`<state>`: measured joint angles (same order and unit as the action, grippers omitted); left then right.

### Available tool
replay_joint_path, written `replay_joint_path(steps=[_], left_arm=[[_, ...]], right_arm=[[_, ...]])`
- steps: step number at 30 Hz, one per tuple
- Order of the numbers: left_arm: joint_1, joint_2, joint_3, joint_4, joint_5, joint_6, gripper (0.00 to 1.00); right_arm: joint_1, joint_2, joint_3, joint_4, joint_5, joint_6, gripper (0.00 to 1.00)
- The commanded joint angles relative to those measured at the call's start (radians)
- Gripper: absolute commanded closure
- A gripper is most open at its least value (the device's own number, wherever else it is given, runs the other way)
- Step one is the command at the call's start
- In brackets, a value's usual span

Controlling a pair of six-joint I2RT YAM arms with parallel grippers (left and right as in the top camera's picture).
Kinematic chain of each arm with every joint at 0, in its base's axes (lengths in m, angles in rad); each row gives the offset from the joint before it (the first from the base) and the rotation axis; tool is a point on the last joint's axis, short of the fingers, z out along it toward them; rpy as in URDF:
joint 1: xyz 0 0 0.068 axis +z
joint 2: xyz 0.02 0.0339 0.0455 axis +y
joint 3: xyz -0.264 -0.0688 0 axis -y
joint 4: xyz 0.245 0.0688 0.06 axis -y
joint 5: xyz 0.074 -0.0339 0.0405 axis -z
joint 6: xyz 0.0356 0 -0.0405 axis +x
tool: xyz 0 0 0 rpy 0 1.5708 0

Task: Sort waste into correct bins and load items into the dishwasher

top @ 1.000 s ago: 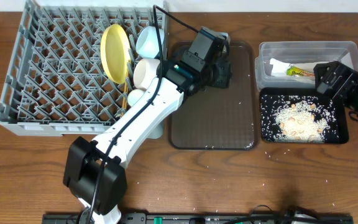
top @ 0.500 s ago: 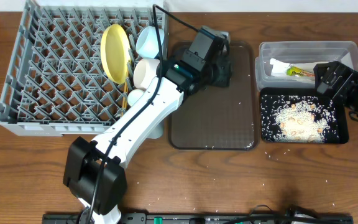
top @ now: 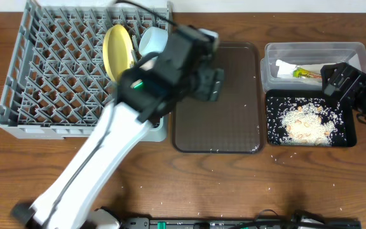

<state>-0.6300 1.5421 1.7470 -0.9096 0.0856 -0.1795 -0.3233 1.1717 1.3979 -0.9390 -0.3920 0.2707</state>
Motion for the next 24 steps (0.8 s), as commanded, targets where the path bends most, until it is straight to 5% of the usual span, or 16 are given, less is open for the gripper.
replay_joint_path(steps=[1, 13, 18, 24], left_arm=[[0.003, -0.098, 0.025, -0.072, -0.079, 0.029, 0.16], [0.003, -0.316, 0.024, -0.355, -0.076, 0.026, 0.09], [0.003, -0.412, 0.022, -0.386, -0.166, -0.124, 0.09], [0.003, -0.509, -0.041, -0.388, -0.24, -0.147, 0.09]], right_arm=[[-0.005, 0.003, 0.008, 0.0, -0.001, 0.005, 0.01], [-0.005, 0.003, 0.008, 0.0, -0.001, 0.005, 0.01], [-0.005, 0.003, 0.008, 0.0, -0.001, 0.005, 0.01], [-0.005, 0.003, 0.008, 0.0, -0.001, 0.005, 0.01]])
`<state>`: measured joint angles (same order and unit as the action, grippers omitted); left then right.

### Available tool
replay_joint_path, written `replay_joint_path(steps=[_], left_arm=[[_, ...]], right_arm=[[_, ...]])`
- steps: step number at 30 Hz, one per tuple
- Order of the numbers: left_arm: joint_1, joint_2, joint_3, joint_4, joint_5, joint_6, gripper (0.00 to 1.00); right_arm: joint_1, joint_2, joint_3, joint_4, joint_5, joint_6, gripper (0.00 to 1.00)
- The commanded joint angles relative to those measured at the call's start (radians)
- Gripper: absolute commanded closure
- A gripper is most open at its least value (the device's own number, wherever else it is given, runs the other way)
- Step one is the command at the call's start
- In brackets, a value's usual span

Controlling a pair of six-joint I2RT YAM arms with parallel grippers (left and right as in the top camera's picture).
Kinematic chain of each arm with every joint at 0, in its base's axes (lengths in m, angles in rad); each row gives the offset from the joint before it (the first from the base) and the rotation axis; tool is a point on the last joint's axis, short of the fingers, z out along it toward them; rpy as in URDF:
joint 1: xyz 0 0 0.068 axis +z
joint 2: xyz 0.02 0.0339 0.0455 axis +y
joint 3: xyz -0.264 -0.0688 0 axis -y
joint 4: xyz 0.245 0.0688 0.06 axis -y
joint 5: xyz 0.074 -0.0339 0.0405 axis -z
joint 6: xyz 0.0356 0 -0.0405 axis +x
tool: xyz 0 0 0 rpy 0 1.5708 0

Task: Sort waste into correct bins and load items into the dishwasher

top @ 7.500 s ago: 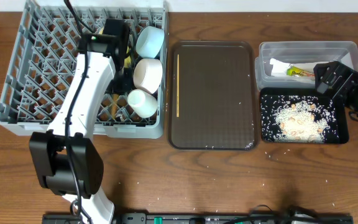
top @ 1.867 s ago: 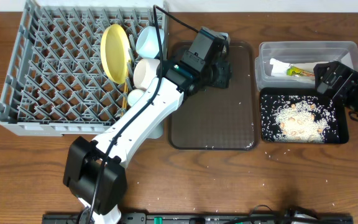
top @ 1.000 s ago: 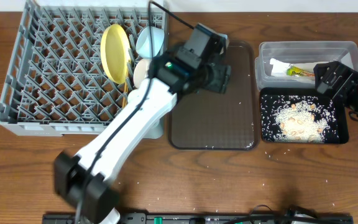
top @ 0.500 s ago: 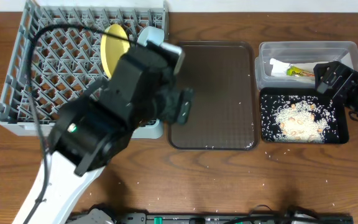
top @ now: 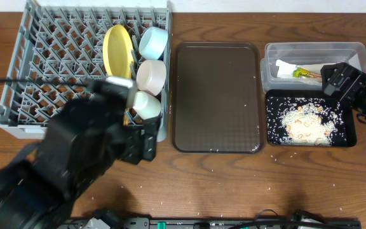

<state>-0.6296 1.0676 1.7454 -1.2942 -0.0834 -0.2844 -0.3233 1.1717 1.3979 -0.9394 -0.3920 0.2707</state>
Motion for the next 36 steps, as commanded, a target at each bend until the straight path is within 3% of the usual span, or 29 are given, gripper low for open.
replay_joint_path(steps=[1, 5, 9, 17, 24, 28, 36], left_arm=[[0.003, -0.047, -0.051, -0.004, -0.085, -0.056, 0.09], [0.008, -0.095, -0.102, -0.002, -0.095, -0.064, 0.08], [0.106, -0.166, -0.2, 0.06, -0.079, -0.035, 0.08], [0.362, -0.394, -0.533, 0.402, 0.14, 0.299, 0.08], [0.54, -0.638, -0.866, 0.69, 0.196, 0.321, 0.08], [0.624, -0.746, -1.06, 0.87, 0.275, 0.4, 0.08], [0.682, -0.876, -1.367, 1.155, 0.331, 0.475, 0.08]], right_arm=[[-0.005, 0.003, 0.008, 0.0, -0.001, 0.005, 0.01], [-0.005, 0.003, 0.008, 0.0, -0.001, 0.005, 0.01], [-0.005, 0.003, 0.008, 0.0, -0.001, 0.005, 0.01], [-0.005, 0.003, 0.008, 0.0, -0.001, 0.005, 0.01], [-0.005, 0.003, 0.008, 0.0, -0.001, 0.005, 0.01], [-0.005, 0.003, 0.008, 0.0, -0.001, 0.005, 0.01], [-0.005, 0.003, 0.008, 0.0, -0.001, 0.005, 0.01]])
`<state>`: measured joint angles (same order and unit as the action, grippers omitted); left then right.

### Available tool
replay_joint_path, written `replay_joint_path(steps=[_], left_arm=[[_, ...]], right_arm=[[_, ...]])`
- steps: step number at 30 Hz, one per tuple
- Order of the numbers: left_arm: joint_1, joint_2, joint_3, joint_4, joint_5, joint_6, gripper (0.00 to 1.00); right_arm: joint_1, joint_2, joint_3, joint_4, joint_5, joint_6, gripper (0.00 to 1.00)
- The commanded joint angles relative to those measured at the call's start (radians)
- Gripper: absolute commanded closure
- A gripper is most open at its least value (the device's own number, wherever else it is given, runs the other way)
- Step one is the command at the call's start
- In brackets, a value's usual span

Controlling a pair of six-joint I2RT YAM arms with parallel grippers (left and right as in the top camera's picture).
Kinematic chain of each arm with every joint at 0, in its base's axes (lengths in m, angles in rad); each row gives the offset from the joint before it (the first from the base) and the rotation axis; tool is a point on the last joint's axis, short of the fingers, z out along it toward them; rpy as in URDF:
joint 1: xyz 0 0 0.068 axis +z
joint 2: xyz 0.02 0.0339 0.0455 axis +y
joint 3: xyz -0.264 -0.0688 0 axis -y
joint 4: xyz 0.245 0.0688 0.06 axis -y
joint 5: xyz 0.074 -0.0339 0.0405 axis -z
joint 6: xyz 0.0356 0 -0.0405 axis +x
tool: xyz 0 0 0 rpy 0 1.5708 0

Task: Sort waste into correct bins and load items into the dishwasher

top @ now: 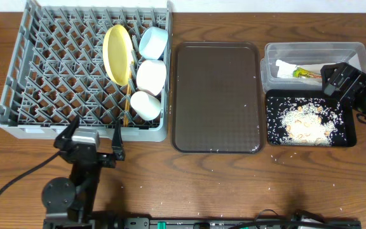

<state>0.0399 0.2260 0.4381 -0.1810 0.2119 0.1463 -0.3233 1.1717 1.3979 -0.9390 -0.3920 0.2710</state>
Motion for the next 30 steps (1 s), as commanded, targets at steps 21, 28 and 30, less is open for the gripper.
replay_joint_path(steps=[21, 28, 30], left_arm=[[0.035, -0.191, -0.396, 0.251, 0.036, 0.043, 0.08], [0.04, -0.224, -0.435, 0.241, 0.035, 0.044, 0.08], [0.043, -0.224, -0.435, 0.24, 0.029, 0.045, 0.07]], right_arm=[[-0.005, 0.003, 0.008, 0.0, -0.001, 0.005, 0.01], [-0.005, 0.003, 0.008, 0.0, -0.001, 0.005, 0.01], [-0.005, 0.003, 0.008, 0.0, -0.001, 0.005, 0.01]])
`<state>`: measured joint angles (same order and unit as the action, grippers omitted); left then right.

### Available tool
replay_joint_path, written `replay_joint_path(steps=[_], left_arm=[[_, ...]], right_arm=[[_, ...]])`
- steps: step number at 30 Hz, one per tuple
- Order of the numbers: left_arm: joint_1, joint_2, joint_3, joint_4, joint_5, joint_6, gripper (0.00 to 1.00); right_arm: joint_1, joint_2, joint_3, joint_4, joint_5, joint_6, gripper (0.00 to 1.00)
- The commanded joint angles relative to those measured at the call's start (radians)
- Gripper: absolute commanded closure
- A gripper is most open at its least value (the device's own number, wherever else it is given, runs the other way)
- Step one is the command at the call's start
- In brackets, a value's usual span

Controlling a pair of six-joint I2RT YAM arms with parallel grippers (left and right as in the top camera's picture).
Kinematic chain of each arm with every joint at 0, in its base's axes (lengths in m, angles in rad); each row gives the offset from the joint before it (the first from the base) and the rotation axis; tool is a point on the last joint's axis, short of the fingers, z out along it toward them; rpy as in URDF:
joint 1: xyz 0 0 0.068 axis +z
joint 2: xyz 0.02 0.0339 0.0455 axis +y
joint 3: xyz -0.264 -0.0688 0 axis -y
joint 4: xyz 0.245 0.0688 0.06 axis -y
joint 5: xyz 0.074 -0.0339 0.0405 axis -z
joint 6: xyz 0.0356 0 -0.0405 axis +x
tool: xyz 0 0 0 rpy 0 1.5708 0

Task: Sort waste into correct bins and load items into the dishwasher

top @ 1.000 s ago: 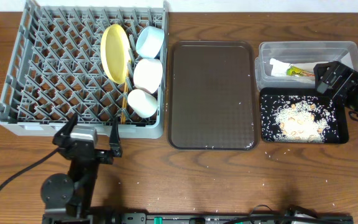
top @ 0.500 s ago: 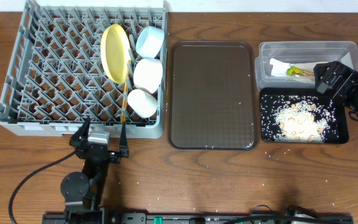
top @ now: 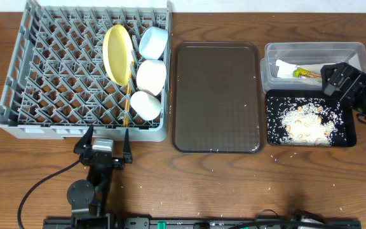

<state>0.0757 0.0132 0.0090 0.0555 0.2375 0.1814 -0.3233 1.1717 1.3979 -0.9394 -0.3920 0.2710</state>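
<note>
The grey dish rack at the left holds an upright yellow plate, a light blue bowl, a white bowl and a white cup. A brown tray lies bare in the middle, dotted with a few rice grains. At the right, a clear bin holds wrappers and a black bin holds rice and food scraps. My left gripper stands open and unladen just in front of the rack. My right gripper rests at the bins' right end, its jaw state unclear.
Scattered rice grains lie on the wooden table around the tray and bins. A black cable runs from the left arm across the front left of the table.
My left arm has drawn further back and slightly to the right, its open gripper now nearer the rack's front right corner. Everything else is unchanged.
My left arm reached over the rack's right side, hiding the cups. Then it had pulled back to the front left, showing a white bowl and cup in the rack. After that it sat folded in front of the rack, gripper open. The right arm stayed by the bins.
</note>
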Motion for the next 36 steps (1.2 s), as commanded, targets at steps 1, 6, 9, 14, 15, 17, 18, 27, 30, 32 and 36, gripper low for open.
replay_joint_path(steps=[1, 6, 9, 14, 15, 17, 18, 27, 30, 32, 36], left_arm=[[0.01, -0.011, -0.005, 0.003, 0.001, 0.01, 0.07], [0.014, -0.011, -0.005, -0.08, 0.002, 0.008, 0.08], [0.014, -0.012, -0.005, -0.107, 0.002, 0.002, 0.08], [0.014, -0.012, -0.005, -0.106, -0.005, 0.001, 0.08], [0.014, -0.012, -0.005, -0.106, -0.005, 0.001, 0.08], [0.014, -0.012, -0.005, -0.106, -0.005, 0.001, 0.07], [0.014, -0.012, -0.005, -0.106, -0.005, 0.002, 0.08], [0.014, -0.009, -0.005, -0.106, -0.005, 0.001, 0.08], [0.014, -0.009, -0.005, -0.106, -0.005, 0.001, 0.08], [0.014, -0.009, -0.005, -0.106, -0.006, 0.001, 0.08], [0.014, -0.009, -0.005, -0.106, -0.005, 0.001, 0.07]], right_arm=[[-0.005, 0.003, 0.008, 0.0, -0.001, 0.005, 0.01], [-0.005, 0.003, 0.008, 0.0, -0.001, 0.005, 0.01], [-0.005, 0.003, 0.008, 0.0, -0.001, 0.005, 0.01], [-0.005, 0.003, 0.008, 0.0, -0.001, 0.005, 0.01], [-0.005, 0.003, 0.008, 0.0, -0.001, 0.005, 0.01], [-0.005, 0.003, 0.008, 0.0, -0.001, 0.005, 0.01], [-0.005, 0.003, 0.008, 0.0, -0.001, 0.005, 0.01], [-0.005, 0.003, 0.008, 0.0, -0.001, 0.005, 0.01], [-0.005, 0.003, 0.008, 0.0, -0.001, 0.005, 0.01], [-0.005, 0.003, 0.008, 0.0, -0.001, 0.005, 0.01], [-0.005, 0.003, 0.008, 0.0, -0.001, 0.005, 0.01]])
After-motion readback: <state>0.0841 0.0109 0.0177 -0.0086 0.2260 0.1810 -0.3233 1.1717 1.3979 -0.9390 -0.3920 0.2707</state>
